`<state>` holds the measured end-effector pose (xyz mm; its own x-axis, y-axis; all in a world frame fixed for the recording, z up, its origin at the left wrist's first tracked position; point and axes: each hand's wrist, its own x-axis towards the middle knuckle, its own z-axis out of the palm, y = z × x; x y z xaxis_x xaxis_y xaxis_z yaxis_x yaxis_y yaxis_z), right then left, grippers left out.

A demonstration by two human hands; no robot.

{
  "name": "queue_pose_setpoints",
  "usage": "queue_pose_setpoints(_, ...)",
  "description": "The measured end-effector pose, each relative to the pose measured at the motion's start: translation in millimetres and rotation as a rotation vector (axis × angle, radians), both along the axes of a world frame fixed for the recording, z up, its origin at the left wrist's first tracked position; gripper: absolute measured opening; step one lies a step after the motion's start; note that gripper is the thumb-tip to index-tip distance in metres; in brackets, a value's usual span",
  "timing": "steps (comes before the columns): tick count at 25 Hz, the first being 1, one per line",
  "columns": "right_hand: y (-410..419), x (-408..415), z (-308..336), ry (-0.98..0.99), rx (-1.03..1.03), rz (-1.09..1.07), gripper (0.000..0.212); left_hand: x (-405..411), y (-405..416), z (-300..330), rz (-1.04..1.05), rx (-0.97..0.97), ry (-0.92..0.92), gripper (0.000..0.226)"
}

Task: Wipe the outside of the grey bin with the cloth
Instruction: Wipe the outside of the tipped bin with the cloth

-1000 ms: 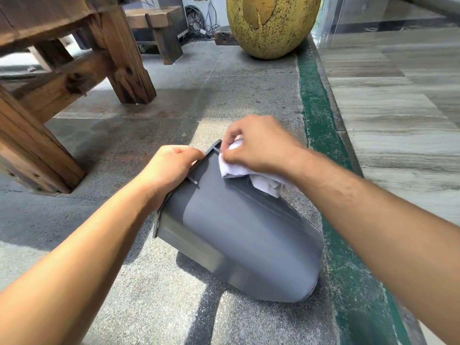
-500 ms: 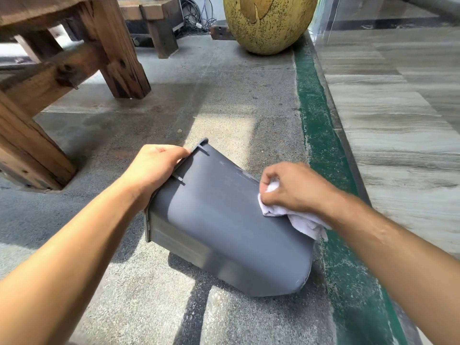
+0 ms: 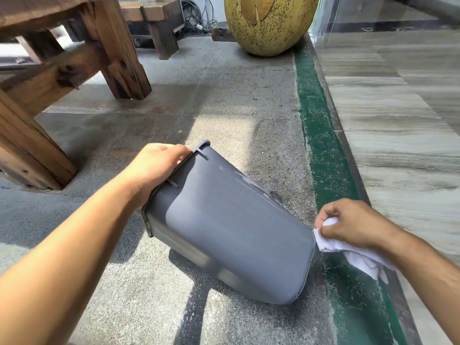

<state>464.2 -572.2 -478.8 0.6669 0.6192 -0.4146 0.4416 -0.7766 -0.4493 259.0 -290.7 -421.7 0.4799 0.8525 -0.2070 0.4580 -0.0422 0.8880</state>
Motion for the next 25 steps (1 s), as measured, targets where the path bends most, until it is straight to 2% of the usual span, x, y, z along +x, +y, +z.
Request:
queue_pose_setpoints(3,24,-1,14,-0.127,0.171,-0.004,0.021,3,-6,7,-0.028,-0.016,0.015,0.032)
queue_pose_setpoints(7,71,-17,37,-0.145,0.508,-0.087,0.035,6,-16,14,-0.045,-0.008,0.082,0.047)
queue_pose_setpoints(11,119,-38,56,-0.339,0.58,0.02,0.039,11,-23,14,-0.061,0.083,0.182,0.046)
queue_pose_setpoints(14,149,-57,63,-0.444,0.564,0.131,0.035,12,-20,9,-0.052,0.059,0.154,0.048)
queue_pose_setpoints(16,161,-67,63,-0.394,0.54,0.193,0.032,11,-18,6,-0.068,0.083,0.153,0.05)
queue_pose_setpoints(19,165,-70,59,-0.19,0.632,0.238,0.04,9,-15,5,-0.055,0.127,0.173,0.051)
queue_pose_setpoints(21,164,-71,51,-0.161,0.641,0.29,0.035,9,-13,3,-0.041,0.112,0.16,0.051)
queue_pose_setpoints(25,160,-75,31,-0.161,0.68,0.28,0.04,15,-12,-1,-0.074,0.13,0.158,0.053)
